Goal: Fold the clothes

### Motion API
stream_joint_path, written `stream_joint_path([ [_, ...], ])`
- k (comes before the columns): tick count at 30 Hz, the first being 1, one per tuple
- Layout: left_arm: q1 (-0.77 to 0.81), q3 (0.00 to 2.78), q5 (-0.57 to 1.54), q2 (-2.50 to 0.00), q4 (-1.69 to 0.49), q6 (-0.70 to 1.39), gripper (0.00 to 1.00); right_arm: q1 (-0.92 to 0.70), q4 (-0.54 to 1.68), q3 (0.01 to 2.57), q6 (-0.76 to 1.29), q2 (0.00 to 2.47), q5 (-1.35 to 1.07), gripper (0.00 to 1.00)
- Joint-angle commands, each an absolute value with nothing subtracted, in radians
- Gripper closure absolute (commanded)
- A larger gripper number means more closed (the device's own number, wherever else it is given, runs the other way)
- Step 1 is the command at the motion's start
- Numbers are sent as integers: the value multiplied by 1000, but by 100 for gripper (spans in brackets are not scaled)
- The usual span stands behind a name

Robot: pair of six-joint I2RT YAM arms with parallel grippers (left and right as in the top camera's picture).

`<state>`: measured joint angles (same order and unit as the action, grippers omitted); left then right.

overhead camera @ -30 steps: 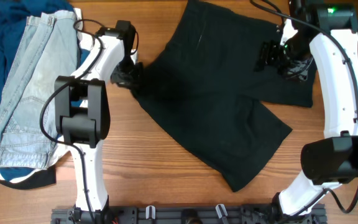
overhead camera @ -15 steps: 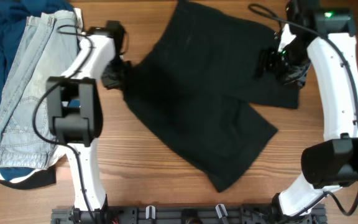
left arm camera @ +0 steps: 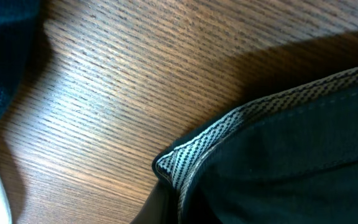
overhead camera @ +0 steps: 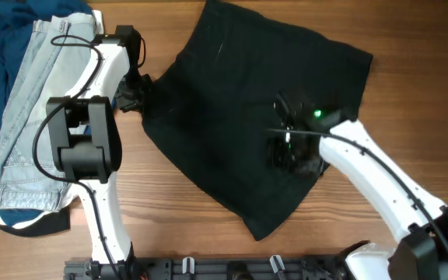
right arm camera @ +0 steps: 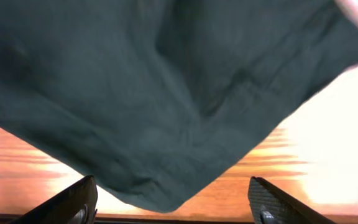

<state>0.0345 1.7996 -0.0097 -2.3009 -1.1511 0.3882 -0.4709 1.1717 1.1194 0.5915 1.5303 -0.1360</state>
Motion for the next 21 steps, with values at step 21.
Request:
stream_joint_path([
  [21,44,1784,10,-2292,-1137,408,96,-754,1013,941,698,1605,-67,40],
])
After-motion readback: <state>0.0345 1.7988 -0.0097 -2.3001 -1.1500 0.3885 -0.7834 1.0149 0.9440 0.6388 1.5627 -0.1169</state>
